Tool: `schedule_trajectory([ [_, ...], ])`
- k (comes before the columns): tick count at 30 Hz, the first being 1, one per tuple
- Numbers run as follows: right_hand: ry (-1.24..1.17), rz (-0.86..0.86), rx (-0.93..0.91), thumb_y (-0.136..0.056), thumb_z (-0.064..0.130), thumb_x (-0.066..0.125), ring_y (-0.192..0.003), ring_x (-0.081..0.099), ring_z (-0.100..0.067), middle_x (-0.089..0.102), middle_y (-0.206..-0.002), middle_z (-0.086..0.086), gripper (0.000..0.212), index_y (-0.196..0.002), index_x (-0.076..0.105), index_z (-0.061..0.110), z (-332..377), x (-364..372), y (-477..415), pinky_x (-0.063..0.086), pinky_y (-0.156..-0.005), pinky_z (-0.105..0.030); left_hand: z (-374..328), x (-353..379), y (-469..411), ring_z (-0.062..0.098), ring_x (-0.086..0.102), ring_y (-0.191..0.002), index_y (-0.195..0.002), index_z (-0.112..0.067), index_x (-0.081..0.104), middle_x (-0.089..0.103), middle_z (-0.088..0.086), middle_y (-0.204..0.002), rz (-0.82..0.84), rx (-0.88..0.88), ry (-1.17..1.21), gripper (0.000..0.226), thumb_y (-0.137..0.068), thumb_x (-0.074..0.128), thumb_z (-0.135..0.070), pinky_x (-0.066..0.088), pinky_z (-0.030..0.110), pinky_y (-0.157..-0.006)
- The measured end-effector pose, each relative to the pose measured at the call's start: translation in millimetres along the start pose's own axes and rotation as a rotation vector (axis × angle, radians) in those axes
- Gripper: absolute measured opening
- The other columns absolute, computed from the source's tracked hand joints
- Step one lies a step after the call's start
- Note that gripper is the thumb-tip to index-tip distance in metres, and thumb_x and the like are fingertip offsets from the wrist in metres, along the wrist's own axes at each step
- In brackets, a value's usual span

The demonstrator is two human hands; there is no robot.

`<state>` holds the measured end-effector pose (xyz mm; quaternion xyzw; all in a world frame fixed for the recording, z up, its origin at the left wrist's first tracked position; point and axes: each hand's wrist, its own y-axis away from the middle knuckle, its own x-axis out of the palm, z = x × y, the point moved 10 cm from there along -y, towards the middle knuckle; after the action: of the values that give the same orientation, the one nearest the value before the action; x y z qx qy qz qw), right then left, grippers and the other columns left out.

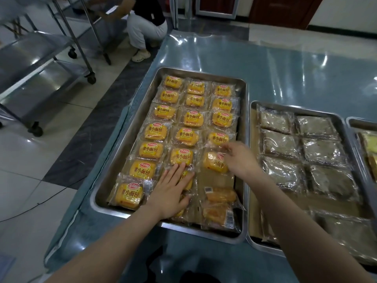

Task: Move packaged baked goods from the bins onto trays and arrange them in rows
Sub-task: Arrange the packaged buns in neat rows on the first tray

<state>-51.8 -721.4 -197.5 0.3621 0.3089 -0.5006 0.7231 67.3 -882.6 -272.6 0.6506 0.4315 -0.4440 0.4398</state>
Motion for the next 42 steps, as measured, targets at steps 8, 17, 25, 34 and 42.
schedule_trajectory([
  [8, 0.369, -0.025, -0.228, -0.094, 0.025, 0.048, -0.142, 0.021, -0.029, 0.027, -0.154, -0.006, 0.055, -0.146, 0.031, 0.018, 24.6, 50.7, 29.1, 0.027, -0.112, -0.046, -0.6, 1.1, -0.6, 0.013, -0.035, -0.135, -0.142, -0.040, -0.018, -0.029, -0.003, -0.152, -0.010, 0.000, -0.017, 0.073, -0.091, 0.033, -0.054, -0.022, 0.032, -0.109],
  [17, 0.441, 0.277, -0.143, -0.095, 0.044, 0.048, -0.144, -0.002, -0.039, -0.005, -0.160, 0.002, 0.070, -0.150, 0.007, 0.038, 11.8, 69.3, 19.8, 0.009, -0.117, -0.053, -1.7, -2.3, 0.9, 0.016, -0.030, -0.138, -0.143, -0.038, -0.016, -0.028, -0.001, -0.152, -0.009, -0.001, -0.017, 0.072, -0.093, 0.034, -0.052, -0.018, 0.034, -0.112],
  [25, 0.304, 0.455, -0.295, -0.075, 0.068, 0.058, -0.126, 0.039, -0.016, 0.044, -0.138, 0.007, 0.077, -0.141, 0.036, 0.035, -2.3, 67.6, 73.5, 0.035, -0.105, -0.035, -1.1, -5.0, -0.3, 0.015, -0.032, -0.137, -0.143, -0.040, -0.016, -0.029, -0.002, -0.152, -0.017, 0.002, 0.017, 0.068, -0.093, 0.030, -0.053, -0.016, 0.036, -0.114],
  [34, 0.007, 0.297, -0.205, -0.085, 0.039, 0.065, -0.084, 0.057, 0.005, 0.061, -0.095, 0.017, 0.012, -0.093, 0.056, 0.039, -3.3, 47.9, 69.7, 0.049, -0.071, -0.016, 1.5, 0.8, -0.2, 0.013, -0.033, -0.136, -0.146, -0.039, -0.010, -0.030, -0.005, -0.151, -0.018, -0.012, 0.024, 0.070, -0.092, 0.033, -0.055, -0.018, 0.033, -0.111],
  [42, 0.118, 0.129, -0.094, -0.083, 0.031, 0.071, -0.094, 0.062, -0.007, 0.062, -0.100, 0.020, 0.043, -0.123, 0.056, 0.035, -13.5, 16.3, 44.7, 0.052, -0.080, -0.029, 1.3, 0.9, -0.5, 0.012, -0.035, -0.135, -0.148, -0.038, -0.006, -0.030, -0.006, -0.151, -0.018, -0.010, 0.034, 0.070, -0.092, 0.035, -0.052, -0.018, 0.032, -0.110],
])
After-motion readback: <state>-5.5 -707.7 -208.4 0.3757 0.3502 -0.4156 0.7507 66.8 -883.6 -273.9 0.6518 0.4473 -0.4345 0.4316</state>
